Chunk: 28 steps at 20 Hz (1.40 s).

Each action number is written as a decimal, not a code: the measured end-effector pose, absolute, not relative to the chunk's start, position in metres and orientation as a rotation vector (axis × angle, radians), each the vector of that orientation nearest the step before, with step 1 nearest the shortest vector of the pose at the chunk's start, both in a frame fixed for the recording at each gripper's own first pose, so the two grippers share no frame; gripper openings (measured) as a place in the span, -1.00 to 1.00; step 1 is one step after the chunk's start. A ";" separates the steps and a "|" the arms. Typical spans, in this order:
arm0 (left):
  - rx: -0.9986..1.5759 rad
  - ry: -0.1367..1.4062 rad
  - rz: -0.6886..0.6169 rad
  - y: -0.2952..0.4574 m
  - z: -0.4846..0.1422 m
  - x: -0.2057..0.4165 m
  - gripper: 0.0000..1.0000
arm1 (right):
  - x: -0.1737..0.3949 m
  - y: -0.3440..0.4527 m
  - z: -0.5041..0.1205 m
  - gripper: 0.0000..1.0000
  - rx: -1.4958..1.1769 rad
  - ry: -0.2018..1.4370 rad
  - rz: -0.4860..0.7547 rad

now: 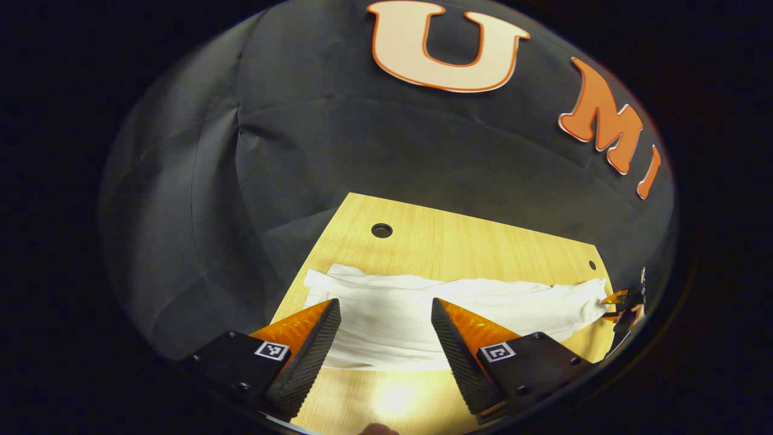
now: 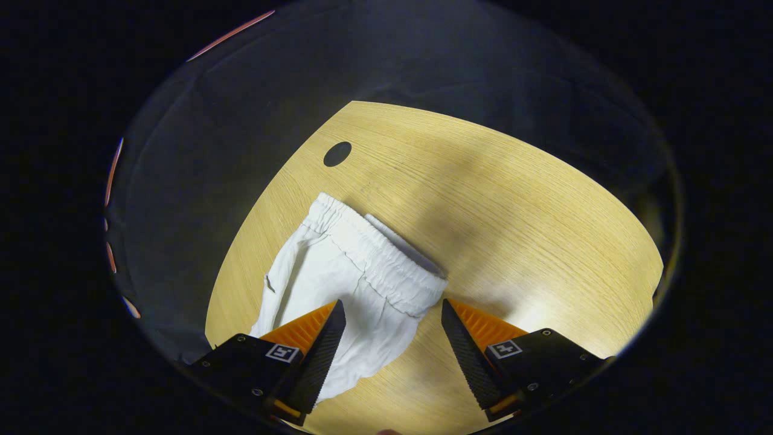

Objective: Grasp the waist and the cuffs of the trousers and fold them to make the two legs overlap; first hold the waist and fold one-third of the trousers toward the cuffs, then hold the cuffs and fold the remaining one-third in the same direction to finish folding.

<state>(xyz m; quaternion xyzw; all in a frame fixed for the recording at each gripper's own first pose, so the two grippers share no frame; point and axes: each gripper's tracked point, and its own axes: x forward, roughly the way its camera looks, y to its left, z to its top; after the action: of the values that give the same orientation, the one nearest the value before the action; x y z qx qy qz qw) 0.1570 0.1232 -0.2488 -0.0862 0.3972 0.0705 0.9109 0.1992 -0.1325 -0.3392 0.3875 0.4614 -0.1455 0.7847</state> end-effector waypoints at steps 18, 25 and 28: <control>0.123 0.847 0.041 0.031 -0.277 0.106 1.00 | 0.206 -0.129 -0.348 -0.79 0.890 0.953 -0.274; 0.091 0.827 0.039 0.003 -0.279 0.098 1.00 | 0.210 -0.128 -0.292 -0.92 0.889 0.772 -0.179; 0.077 0.814 0.039 -0.005 -0.277 0.094 1.00 | 0.201 -0.136 -0.275 -0.93 0.846 0.731 -0.149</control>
<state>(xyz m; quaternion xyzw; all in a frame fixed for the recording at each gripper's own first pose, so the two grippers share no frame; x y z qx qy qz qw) 0.0936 -0.0053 -0.2765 0.0375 0.3958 0.0191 0.9174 0.2014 -0.1361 -0.2753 0.4009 0.3464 -0.0706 0.8452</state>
